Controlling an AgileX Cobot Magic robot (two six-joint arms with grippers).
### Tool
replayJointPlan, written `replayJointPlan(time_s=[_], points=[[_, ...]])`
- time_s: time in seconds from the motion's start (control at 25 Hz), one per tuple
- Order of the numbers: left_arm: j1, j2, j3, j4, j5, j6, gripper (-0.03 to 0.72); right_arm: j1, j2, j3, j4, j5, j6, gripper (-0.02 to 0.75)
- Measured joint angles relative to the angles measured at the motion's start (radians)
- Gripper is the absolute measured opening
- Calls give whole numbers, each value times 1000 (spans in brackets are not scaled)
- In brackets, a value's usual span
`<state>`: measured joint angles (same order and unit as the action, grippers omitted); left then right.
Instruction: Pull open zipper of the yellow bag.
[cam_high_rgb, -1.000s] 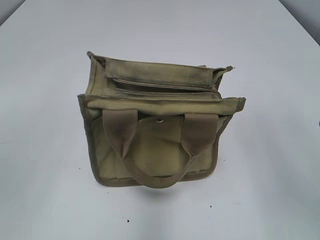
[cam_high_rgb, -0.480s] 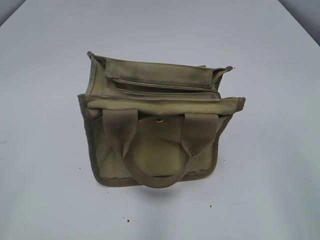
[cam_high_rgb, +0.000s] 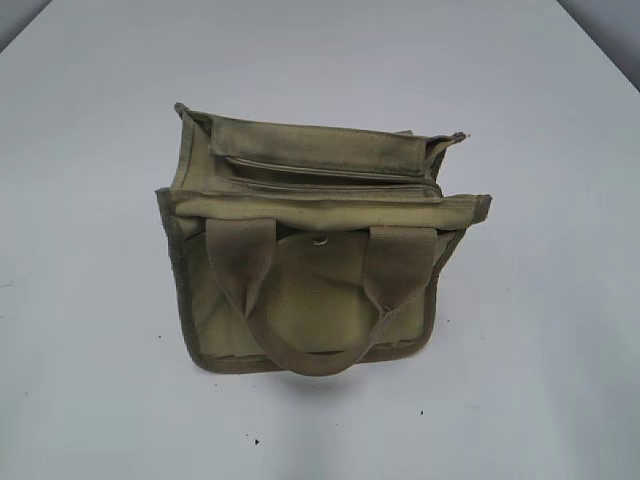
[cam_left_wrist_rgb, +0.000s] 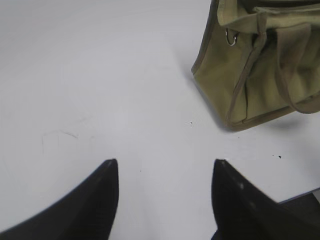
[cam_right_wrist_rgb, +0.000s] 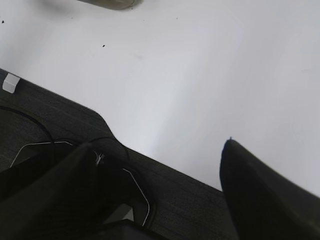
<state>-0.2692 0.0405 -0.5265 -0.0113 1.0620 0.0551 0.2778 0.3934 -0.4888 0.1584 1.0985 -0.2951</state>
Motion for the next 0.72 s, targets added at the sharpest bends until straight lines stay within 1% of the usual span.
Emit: replayJointPlan(time_s=[0.72], points=[[0,0,6,1,0,0,454,0,0,1,0,-2,-8,584]])
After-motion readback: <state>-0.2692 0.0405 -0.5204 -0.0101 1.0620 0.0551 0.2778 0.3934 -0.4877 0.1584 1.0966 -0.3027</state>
